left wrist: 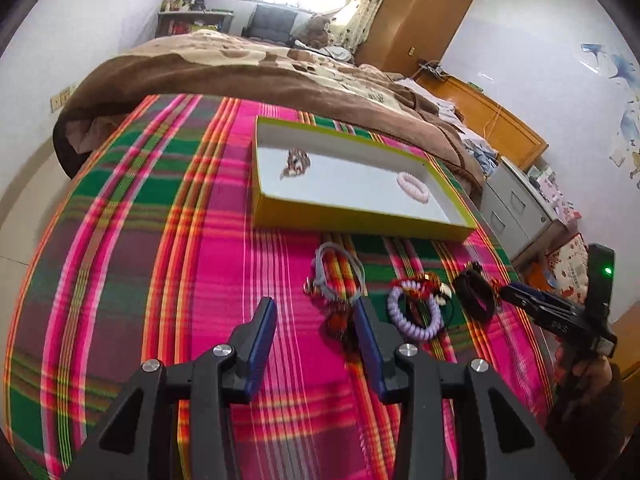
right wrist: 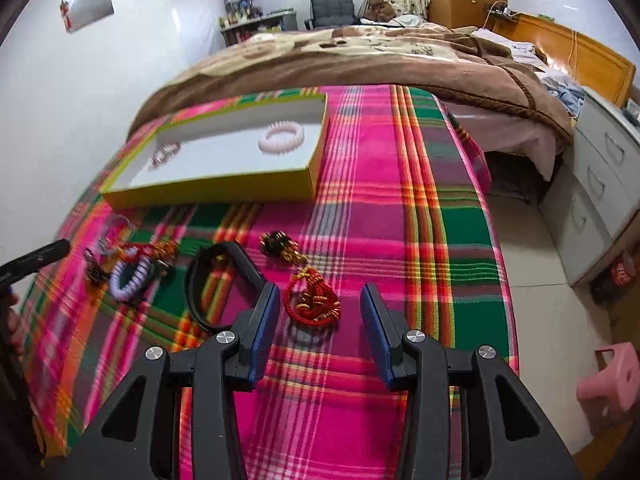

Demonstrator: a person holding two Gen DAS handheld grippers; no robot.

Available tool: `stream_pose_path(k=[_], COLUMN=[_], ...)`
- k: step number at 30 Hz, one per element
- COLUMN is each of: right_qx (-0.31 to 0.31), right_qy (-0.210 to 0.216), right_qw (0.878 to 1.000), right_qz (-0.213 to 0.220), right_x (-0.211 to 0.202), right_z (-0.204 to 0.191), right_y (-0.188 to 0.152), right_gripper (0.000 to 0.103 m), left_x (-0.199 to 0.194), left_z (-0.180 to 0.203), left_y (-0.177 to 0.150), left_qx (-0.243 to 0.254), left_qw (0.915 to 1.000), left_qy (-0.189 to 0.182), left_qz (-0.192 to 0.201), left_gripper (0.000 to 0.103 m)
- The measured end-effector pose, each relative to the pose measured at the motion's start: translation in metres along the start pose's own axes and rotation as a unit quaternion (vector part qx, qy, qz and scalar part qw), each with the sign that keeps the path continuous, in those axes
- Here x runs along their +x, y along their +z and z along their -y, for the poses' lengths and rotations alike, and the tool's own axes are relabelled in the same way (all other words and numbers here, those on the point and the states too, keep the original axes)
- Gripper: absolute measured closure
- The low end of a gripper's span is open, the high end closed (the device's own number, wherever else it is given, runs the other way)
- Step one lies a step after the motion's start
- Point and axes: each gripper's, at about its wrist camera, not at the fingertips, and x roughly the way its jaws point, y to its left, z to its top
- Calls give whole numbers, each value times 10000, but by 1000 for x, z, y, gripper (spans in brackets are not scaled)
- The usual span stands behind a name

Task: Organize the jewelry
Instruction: 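Grasp the red knotted pendant with the right tool, then hold the red pendant in the right tool while the left tool grasps the dark bead bracelet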

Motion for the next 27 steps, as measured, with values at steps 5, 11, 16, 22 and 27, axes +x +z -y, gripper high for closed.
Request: stream_pose_path(k=[5, 11, 16, 22, 27], right_qx=[-219, -312, -271, -173, -130], right_qy=[-219, -343, -355, -374, -348], right_qw=[9994, 9989, 9990, 9991, 9993], right_qz=[-150, -82, -49, 37, 93], right_x=[14, 13, 10, 6, 3], right_z=[-8, -12, -9, -6, -6], right_y=[-2, -4, -6, -7, -7], right_gripper=[60, 84, 86, 86, 86], left_x=[1, 18, 28, 34, 38], left_z=[1, 20, 32, 37, 45], left_y=[-10, -15, -15, -13, -10], left_qx=[76, 272, 365, 394, 546], left_qw=[9999, 9990, 9986, 9986, 9970], left_qy=[17, -99, -99, 116, 499], left_qz=[-137, -334, -373, -333, -241], left_gripper=[63, 63, 63, 63, 62])
